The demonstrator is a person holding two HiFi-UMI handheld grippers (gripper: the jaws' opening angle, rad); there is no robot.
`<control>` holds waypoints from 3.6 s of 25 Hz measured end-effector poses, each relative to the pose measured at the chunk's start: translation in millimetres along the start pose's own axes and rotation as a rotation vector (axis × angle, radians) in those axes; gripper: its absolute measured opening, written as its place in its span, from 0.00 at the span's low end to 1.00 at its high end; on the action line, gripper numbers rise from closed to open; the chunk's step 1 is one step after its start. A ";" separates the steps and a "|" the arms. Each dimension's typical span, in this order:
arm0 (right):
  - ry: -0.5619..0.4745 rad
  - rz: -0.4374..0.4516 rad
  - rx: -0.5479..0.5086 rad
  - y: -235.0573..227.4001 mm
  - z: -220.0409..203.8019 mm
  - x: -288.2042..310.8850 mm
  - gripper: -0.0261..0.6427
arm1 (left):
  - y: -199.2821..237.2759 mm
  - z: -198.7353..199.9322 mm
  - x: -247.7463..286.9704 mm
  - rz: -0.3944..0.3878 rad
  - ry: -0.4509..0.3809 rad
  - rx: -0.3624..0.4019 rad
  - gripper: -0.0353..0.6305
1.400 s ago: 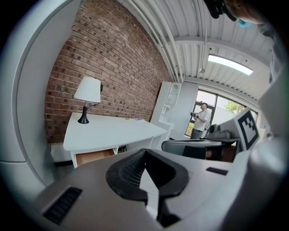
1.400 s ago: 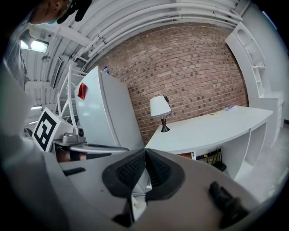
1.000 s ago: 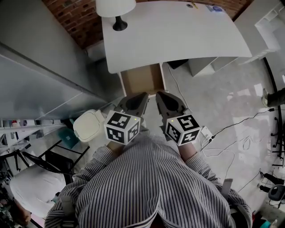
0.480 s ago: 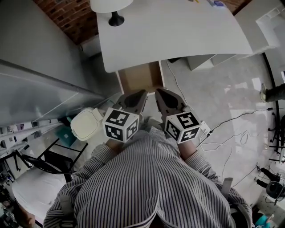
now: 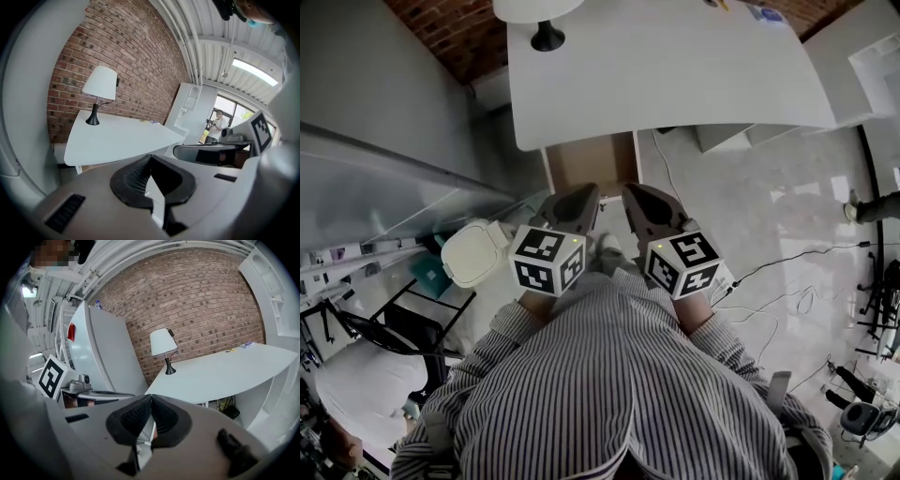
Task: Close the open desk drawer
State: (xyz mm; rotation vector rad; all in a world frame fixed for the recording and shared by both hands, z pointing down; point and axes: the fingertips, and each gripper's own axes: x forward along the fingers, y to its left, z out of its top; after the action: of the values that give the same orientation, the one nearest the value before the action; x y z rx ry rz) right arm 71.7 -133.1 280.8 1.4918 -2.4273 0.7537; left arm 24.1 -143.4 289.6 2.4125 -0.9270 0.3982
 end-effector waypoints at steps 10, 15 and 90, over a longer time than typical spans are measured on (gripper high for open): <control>0.036 0.031 0.028 -4.9 -18.9 9.8 0.06 | 14.2 -22.1 0.2 0.054 0.011 -0.050 0.07; 0.076 0.038 0.048 -19.2 -38.3 20.0 0.06 | 26.9 -34.8 9.7 0.063 0.037 -0.042 0.07; 0.268 -0.135 0.220 -147.8 -345.4 156.5 0.06 | 177.3 -337.1 132.0 0.346 0.233 -0.328 0.07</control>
State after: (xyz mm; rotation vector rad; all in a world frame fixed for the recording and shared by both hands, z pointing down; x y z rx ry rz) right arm 93.4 -130.3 687.2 1.4998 -2.0813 1.1394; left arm -30.5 -135.2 688.9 1.8689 -1.1998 0.5881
